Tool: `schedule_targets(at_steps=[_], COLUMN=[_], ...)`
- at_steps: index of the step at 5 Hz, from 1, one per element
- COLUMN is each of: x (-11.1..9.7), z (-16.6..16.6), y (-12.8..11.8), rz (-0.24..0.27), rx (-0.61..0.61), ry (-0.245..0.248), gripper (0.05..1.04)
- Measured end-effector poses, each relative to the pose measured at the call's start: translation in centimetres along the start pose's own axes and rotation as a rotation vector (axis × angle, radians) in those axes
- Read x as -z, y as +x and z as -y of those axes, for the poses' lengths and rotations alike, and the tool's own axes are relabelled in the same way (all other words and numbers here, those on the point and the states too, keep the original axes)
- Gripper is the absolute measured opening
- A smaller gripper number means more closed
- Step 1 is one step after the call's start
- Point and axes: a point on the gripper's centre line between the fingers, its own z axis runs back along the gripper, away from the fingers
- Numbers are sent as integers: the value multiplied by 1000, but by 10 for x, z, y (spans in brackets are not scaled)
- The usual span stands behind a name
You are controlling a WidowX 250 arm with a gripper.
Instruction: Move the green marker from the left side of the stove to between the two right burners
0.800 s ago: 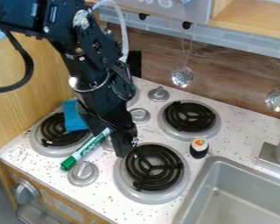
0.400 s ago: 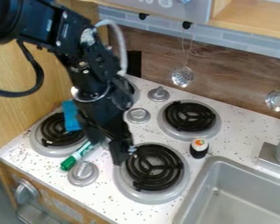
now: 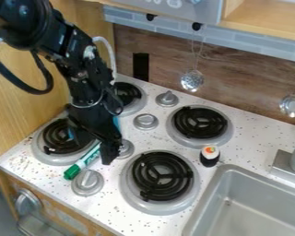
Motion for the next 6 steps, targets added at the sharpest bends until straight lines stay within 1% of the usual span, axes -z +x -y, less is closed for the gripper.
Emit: schedule_targets(at_steps=[1, 2, 3, 4, 5, 6], x=[21, 36, 47, 53, 62, 69], z=[-22, -30, -39, -44, -47, -47], y=[5, 9, 14, 18, 16, 18], rz=[-31, -25, 8, 47, 47, 39], rx=[-59, -94, -187, -278, -315, -333], ry=[15, 26, 86, 118, 136, 130], gripper=[1000, 1000, 1000, 1000, 1000, 1000])
